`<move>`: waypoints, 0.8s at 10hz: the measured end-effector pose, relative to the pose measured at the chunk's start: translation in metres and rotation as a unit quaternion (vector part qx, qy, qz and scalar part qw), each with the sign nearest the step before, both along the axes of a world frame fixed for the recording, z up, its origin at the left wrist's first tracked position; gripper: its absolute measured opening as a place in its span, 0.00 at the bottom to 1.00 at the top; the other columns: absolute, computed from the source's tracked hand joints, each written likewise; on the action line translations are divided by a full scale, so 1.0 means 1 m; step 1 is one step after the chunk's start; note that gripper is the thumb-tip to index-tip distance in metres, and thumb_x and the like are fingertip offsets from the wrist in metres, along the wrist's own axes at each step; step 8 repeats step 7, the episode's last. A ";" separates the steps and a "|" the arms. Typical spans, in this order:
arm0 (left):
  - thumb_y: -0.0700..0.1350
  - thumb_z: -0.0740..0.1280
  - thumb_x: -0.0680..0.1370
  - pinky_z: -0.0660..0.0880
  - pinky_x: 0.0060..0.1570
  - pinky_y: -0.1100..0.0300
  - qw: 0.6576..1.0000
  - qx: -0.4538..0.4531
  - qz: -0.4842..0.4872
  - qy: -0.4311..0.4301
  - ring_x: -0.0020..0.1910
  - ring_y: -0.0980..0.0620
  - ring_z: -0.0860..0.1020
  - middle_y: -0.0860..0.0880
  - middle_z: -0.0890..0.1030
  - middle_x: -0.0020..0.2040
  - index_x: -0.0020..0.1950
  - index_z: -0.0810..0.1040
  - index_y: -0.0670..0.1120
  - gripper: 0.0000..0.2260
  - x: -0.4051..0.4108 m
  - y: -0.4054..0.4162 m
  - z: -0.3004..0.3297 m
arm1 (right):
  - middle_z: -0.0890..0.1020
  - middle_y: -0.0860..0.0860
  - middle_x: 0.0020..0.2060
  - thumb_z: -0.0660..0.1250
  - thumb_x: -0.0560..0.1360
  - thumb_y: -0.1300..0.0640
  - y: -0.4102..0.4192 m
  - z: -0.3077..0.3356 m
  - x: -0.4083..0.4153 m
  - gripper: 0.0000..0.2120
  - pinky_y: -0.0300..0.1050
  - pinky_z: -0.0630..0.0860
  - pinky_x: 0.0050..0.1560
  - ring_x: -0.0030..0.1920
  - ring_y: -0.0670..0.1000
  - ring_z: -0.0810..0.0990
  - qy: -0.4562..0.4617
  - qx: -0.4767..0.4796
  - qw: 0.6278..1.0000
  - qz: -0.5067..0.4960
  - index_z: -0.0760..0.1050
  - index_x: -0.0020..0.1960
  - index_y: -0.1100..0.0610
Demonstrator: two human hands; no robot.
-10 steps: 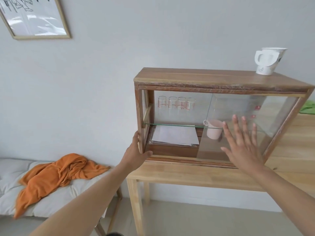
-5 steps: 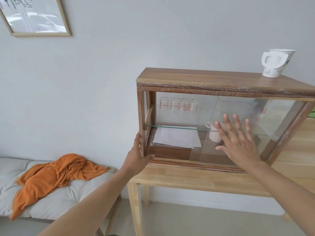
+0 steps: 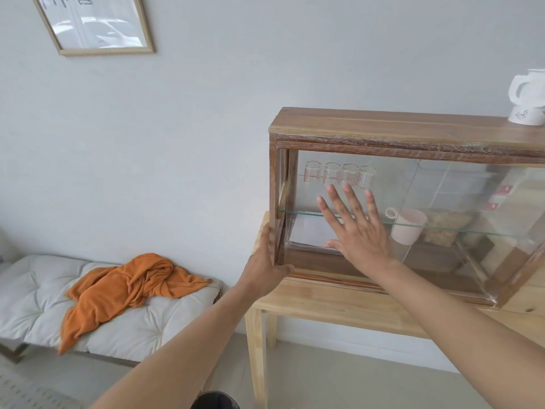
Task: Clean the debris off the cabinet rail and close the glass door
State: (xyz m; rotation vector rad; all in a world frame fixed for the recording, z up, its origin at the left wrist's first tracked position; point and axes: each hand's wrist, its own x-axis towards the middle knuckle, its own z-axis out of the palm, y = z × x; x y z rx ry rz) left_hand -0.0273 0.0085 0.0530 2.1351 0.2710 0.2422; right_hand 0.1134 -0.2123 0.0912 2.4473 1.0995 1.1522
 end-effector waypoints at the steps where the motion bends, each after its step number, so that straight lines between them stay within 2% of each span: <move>1: 0.46 0.76 0.74 0.62 0.62 0.61 1.000 0.003 -0.004 0.008 0.75 0.49 0.66 0.54 0.63 0.80 0.80 0.39 0.61 0.51 -0.001 0.001 0.001 | 0.45 0.57 0.88 0.79 0.68 0.35 0.015 -0.003 0.001 0.63 0.70 0.38 0.83 0.86 0.63 0.40 -0.001 0.005 1.000 0.008 0.44 0.88 0.54; 2: 0.46 0.76 0.73 0.63 0.60 0.62 1.000 0.022 -0.003 0.005 0.74 0.48 0.67 0.53 0.63 0.80 0.80 0.39 0.60 0.52 -0.001 0.001 0.001 | 0.43 0.57 0.88 0.78 0.68 0.33 0.020 -0.005 0.004 0.64 0.70 0.38 0.83 0.86 0.63 0.38 -0.002 0.006 1.000 0.011 0.44 0.88 0.54; 3: 0.44 0.76 0.72 0.65 0.55 0.64 1.000 0.022 -0.004 0.007 0.71 0.49 0.70 0.54 0.65 0.78 0.79 0.38 0.63 0.53 0.000 -0.001 0.001 | 0.43 0.56 0.88 0.78 0.68 0.33 0.025 -0.003 -0.001 0.64 0.70 0.37 0.83 0.86 0.64 0.38 0.002 0.001 1.000 0.000 0.43 0.88 0.54; 4: 0.44 0.76 0.72 0.67 0.55 0.61 1.000 0.027 -0.001 0.016 0.70 0.47 0.71 0.51 0.65 0.79 0.79 0.36 0.62 0.54 0.002 -0.002 0.003 | 0.45 0.56 0.88 0.79 0.68 0.36 0.030 -0.002 -0.005 0.64 0.71 0.37 0.82 0.86 0.65 0.41 0.009 0.008 1.000 0.006 0.43 0.88 0.54; 5: 0.44 0.73 0.75 0.70 0.57 0.57 0.996 0.065 0.004 0.054 0.69 0.42 0.73 0.47 0.67 0.78 0.80 0.36 0.56 0.51 -0.001 -0.003 0.013 | 0.44 0.56 0.88 0.78 0.70 0.38 0.031 0.007 -0.014 0.61 0.72 0.40 0.83 0.86 0.65 0.42 0.024 0.011 1.000 0.008 0.42 0.88 0.55; 6: 0.43 0.68 0.77 0.72 0.61 0.45 0.983 0.164 0.046 0.060 0.68 0.38 0.72 0.44 0.66 0.77 0.80 0.42 0.50 0.42 -0.009 -0.012 0.031 | 0.44 0.57 0.88 0.75 0.76 0.43 0.018 0.014 -0.028 0.54 0.72 0.46 0.83 0.87 0.63 0.41 0.057 -0.004 0.998 0.010 0.44 0.87 0.57; 7: 0.41 0.66 0.77 0.66 0.67 0.39 0.957 0.275 0.065 0.057 0.77 0.37 0.60 0.42 0.57 0.80 0.81 0.43 0.49 0.40 -0.024 -0.028 0.059 | 0.44 0.56 0.88 0.70 0.81 0.49 -0.004 0.020 -0.047 0.44 0.68 0.49 0.84 0.87 0.60 0.41 0.089 -0.015 0.996 -0.023 0.48 0.87 0.57; 8: 0.41 0.66 0.77 0.66 0.67 0.39 0.957 0.275 0.065 0.057 0.77 0.37 0.60 0.42 0.57 0.80 0.81 0.43 0.49 0.40 -0.024 -0.028 0.059 | 0.44 0.56 0.88 0.70 0.81 0.49 -0.004 0.020 -0.047 0.44 0.68 0.49 0.84 0.87 0.60 0.41 0.089 -0.015 0.996 -0.023 0.48 0.87 0.57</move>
